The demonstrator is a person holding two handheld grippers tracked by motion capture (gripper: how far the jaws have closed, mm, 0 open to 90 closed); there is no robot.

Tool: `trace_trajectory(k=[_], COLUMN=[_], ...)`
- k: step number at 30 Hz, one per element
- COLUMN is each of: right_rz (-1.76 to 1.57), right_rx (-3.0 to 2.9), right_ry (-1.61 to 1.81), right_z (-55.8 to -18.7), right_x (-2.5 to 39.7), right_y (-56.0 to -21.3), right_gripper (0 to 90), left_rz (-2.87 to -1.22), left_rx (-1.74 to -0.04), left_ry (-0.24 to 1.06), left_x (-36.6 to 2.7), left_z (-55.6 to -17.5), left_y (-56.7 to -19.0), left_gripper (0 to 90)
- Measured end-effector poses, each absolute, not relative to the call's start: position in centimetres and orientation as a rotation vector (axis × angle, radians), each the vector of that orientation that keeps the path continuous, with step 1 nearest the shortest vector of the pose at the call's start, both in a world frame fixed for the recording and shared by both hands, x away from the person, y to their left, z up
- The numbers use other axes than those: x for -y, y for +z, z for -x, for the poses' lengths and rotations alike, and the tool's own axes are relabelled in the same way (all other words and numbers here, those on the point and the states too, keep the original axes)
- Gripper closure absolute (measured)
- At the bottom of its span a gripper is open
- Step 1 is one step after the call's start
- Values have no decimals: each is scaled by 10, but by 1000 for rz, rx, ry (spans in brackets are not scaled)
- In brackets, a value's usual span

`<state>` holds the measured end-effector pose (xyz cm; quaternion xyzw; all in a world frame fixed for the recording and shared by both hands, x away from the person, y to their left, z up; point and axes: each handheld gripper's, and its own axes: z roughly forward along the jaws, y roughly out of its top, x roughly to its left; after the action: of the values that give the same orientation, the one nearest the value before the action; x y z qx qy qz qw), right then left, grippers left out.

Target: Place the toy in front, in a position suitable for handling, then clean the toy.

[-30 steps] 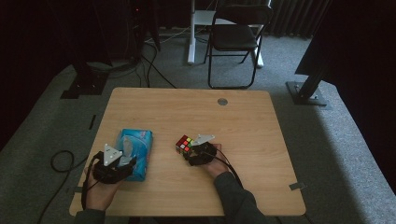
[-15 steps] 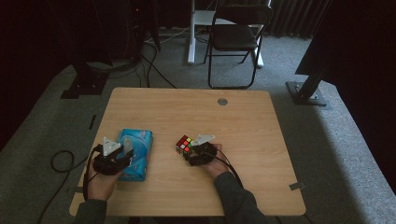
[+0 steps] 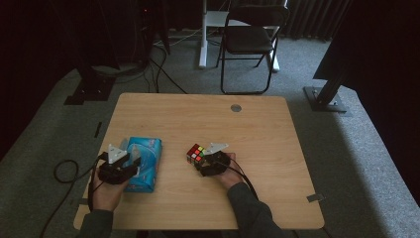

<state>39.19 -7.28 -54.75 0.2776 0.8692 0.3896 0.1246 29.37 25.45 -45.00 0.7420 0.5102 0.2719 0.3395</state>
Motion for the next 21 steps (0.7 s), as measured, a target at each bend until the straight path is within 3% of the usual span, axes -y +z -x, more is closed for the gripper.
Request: trace_trajectory(k=[7,21], right_rz=[-808,-806], right_rx=[-2533,-2537], right_ry=[1135,1139], right_z=[-392,-392], right_x=[73,73], right_y=[-548,-548], right_gripper=[335,334], left_rz=[-1931,-1926], left_rx=[-1326,-1363], left_ry=[709,676], left_x=[-253,-255], left_z=[-295,-298], left_y=[-451,-454], left_gripper=[552,682])
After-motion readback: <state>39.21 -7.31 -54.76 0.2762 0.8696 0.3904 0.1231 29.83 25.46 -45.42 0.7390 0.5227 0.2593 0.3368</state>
